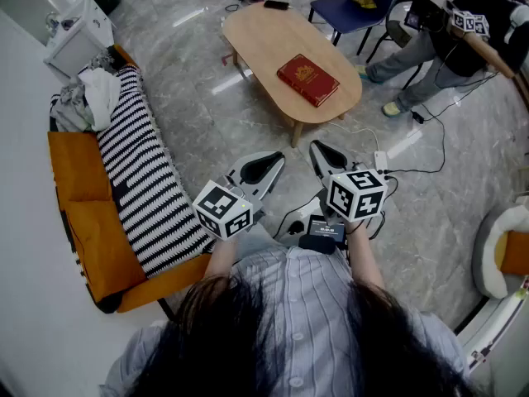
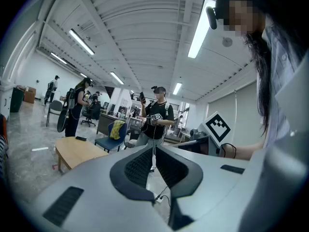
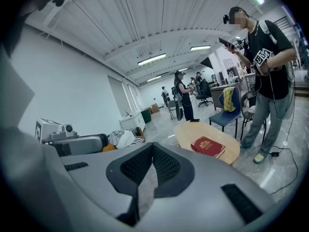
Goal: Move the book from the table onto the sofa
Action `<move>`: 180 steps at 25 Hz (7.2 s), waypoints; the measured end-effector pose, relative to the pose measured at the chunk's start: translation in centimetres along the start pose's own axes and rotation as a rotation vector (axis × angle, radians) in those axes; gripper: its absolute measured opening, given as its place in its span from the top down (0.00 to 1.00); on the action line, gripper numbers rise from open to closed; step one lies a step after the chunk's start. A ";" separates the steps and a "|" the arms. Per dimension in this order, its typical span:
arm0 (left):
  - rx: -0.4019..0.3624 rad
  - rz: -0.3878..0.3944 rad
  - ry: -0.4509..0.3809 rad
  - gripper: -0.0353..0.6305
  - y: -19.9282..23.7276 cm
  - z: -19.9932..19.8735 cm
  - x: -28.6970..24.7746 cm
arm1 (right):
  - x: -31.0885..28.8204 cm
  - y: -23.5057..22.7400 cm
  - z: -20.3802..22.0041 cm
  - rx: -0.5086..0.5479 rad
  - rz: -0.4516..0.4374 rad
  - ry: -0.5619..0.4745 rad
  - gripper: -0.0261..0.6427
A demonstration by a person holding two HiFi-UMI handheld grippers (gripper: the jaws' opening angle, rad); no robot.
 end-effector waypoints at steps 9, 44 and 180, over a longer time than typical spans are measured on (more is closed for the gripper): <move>-0.024 0.022 0.016 0.93 -1.4 -0.1 -1.3 | 1.2 -1.0 0.2 0.032 -0.010 -0.009 0.94; 0.058 0.067 0.103 0.93 8.8 0.7 -9.5 | -5.5 -9.5 -1.2 -0.077 0.061 0.055 0.93; 0.401 -0.383 0.332 0.61 48.5 7.6 -13.8 | -39.1 -25.6 -9.2 -0.310 0.003 0.408 0.71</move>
Point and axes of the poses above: the fingertips, and each gripper's own axes: x backward along the fingers, y to its left, z out of its underside, the point moved 7 cm from there along x, backward along the fingers, and after that the axes turned 2 degrees about -x, right-handed, at the moved point
